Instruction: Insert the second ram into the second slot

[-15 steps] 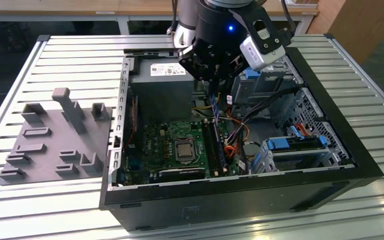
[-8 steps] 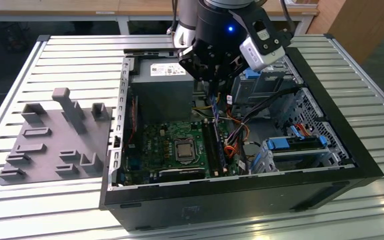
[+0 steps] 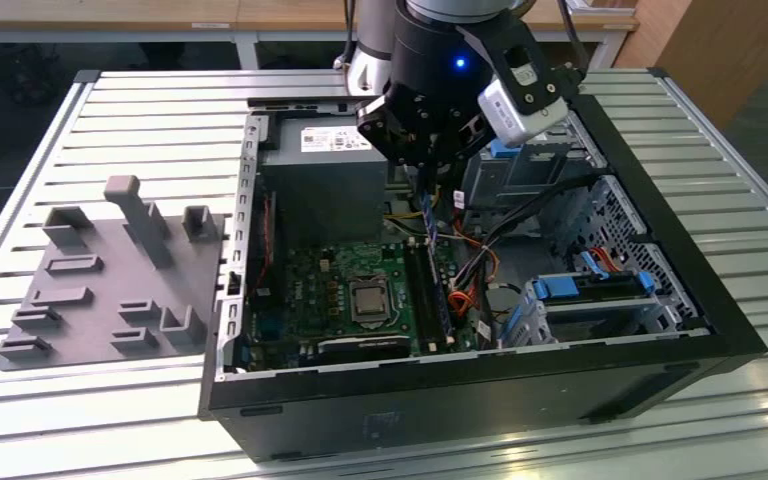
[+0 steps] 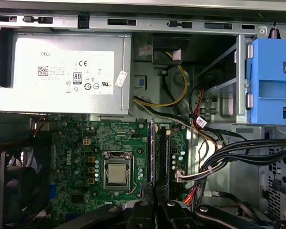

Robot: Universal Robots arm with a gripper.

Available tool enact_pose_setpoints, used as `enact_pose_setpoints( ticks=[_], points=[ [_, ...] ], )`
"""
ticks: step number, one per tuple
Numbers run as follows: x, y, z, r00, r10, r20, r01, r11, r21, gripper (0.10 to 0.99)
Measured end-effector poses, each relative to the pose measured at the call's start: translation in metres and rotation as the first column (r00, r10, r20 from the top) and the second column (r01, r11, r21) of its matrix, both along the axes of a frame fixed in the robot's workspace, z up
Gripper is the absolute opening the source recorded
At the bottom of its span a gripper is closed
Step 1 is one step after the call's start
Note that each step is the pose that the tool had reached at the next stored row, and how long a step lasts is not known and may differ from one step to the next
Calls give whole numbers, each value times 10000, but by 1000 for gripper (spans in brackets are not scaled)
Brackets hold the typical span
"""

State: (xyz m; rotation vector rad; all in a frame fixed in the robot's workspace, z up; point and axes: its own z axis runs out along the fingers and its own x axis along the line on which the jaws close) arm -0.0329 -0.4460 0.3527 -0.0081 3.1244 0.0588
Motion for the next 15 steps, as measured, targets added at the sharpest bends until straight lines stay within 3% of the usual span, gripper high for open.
enact_pose_setpoints(
  ticks=[15],
  points=[
    [0,-1,-64,10000,0,1,0,10000,1,137]
  ],
)
